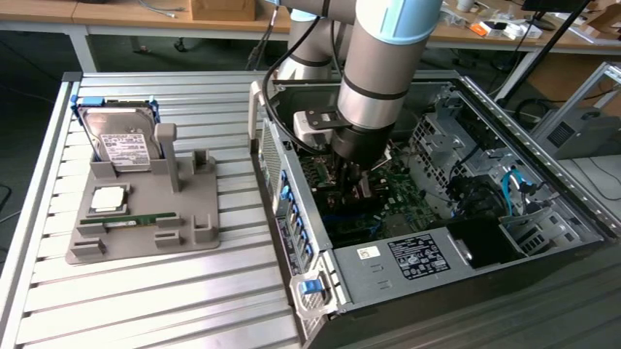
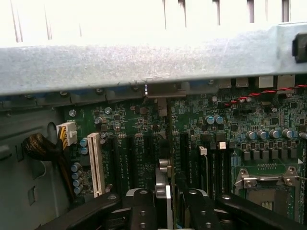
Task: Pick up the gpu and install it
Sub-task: 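Insert the gpu into the slot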
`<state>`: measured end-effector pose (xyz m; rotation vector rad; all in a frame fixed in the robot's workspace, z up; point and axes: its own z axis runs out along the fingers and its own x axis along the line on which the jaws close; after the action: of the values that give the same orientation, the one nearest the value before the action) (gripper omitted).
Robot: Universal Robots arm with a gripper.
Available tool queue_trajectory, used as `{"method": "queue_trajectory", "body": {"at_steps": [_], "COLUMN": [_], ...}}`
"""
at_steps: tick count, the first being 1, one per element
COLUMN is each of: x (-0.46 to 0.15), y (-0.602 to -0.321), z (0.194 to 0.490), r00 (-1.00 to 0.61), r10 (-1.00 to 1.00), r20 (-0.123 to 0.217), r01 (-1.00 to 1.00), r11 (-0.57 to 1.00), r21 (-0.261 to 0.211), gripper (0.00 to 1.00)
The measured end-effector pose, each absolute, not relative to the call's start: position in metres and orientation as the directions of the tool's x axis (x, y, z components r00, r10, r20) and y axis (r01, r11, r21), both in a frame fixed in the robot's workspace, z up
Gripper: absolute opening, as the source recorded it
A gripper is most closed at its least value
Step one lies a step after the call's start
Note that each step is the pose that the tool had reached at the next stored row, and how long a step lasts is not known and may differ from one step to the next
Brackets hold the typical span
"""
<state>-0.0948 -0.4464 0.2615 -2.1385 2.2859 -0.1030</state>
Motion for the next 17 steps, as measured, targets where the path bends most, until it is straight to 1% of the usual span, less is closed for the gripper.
{"method": "queue_trajectory", "body": {"at_steps": [17], "x": [-0.0948], "y": [-0.4456], "z": [0.2591], "r00": [-0.068], "r10": [-0.997], "r20": [0.037], "r01": [-0.996], "r11": [0.066], "r21": [-0.054], "gripper": [0.27]}}
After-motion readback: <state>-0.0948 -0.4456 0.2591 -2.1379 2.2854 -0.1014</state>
